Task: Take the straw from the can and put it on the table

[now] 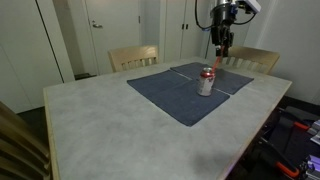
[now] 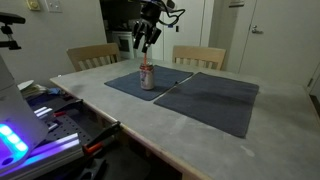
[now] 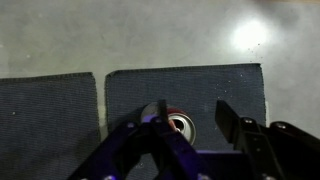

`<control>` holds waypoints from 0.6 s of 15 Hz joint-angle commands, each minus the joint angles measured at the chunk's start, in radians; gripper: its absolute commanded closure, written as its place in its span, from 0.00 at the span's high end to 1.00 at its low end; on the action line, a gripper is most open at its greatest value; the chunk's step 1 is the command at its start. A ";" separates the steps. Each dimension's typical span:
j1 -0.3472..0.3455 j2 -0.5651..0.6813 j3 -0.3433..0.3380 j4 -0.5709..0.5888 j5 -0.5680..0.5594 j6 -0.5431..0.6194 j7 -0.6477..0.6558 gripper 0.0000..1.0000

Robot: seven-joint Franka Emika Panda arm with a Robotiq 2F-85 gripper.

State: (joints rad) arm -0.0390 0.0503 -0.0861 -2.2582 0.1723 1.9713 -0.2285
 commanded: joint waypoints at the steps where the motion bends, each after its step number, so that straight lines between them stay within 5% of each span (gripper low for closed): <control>1: -0.013 0.018 0.009 0.020 -0.005 -0.019 0.006 0.27; 5: -0.012 0.023 0.010 0.026 -0.008 -0.023 0.008 0.03; 9: -0.012 0.026 0.011 0.031 -0.011 -0.026 0.009 0.02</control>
State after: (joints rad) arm -0.0390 0.0568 -0.0855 -2.2546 0.1719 1.9710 -0.2277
